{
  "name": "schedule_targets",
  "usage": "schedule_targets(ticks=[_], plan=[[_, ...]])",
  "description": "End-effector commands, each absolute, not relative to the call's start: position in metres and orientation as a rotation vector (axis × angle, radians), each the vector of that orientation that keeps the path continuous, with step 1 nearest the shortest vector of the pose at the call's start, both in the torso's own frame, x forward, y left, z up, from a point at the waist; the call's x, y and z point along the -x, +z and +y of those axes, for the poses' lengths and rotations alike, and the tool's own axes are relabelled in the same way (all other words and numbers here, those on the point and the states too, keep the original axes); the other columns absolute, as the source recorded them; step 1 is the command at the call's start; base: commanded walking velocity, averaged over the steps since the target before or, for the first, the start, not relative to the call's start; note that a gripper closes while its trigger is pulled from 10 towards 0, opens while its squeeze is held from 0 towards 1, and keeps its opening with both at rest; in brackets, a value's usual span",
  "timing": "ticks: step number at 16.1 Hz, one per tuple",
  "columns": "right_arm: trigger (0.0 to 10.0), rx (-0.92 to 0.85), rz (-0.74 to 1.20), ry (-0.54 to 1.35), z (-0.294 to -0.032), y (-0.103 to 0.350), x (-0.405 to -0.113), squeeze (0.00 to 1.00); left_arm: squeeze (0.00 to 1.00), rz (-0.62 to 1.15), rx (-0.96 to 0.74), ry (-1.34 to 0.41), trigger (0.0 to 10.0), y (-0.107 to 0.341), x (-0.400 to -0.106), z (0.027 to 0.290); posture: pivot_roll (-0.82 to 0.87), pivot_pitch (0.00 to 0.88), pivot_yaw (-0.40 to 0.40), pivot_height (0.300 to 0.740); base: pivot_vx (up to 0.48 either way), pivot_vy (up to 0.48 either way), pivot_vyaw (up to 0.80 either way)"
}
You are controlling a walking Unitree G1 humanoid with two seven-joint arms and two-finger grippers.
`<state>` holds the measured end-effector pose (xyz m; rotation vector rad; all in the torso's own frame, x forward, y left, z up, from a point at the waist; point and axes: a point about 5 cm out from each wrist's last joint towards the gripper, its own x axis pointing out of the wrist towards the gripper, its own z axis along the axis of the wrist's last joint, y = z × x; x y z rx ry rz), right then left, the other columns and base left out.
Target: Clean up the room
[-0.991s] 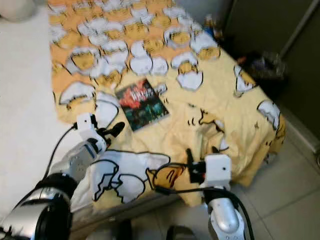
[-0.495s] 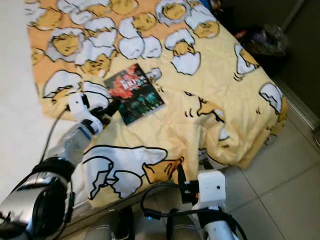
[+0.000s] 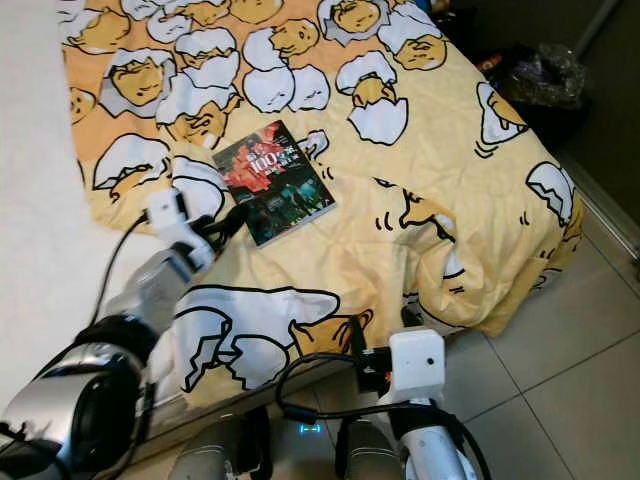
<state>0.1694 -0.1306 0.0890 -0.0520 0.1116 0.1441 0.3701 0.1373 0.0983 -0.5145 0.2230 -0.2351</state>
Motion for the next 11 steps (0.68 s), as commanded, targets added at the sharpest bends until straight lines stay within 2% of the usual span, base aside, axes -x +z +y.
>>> schedule_targets(ticks=[1, 3, 7, 11], plan=[[10.0, 0.064, 0.136, 0.144, -0.131, 0.085, -0.166, 0.00, 0.00, 0.239, 0.524, -0.225, 10.0, 0.096, -0.370, 0.134, -0.15, 0.247, 0.056, 0.740, 0.000, 0.000, 0.00], [10.0, 0.060, 0.139, 0.118, -0.132, 0.085, -0.163, 0.00, 0.00, 0.241, 0.511, -0.252, 10.0, 0.100, -0.374, 0.125, -0.16, 0.246, 0.067, 0.740, 0.000, 0.000, 0.00], [10.0, 0.045, 0.162, 0.116, -0.126, 0.080, -0.156, 0.00, 0.00, 0.297, 0.468, -0.180, 10.0, 0.089, -0.371, 0.130, -0.16, 0.263, 0.080, 0.740, 0.000, 0.000, 0.00], [10.0, 0.039, 0.170, 0.104, -0.126, 0.079, -0.154, 0.00, 0.00, 0.350, 0.539, -0.120, 10.0, 0.079, -0.366, 0.128, -0.17, 0.276, 0.082, 0.740, 0.000, 0.000, 0.00]])
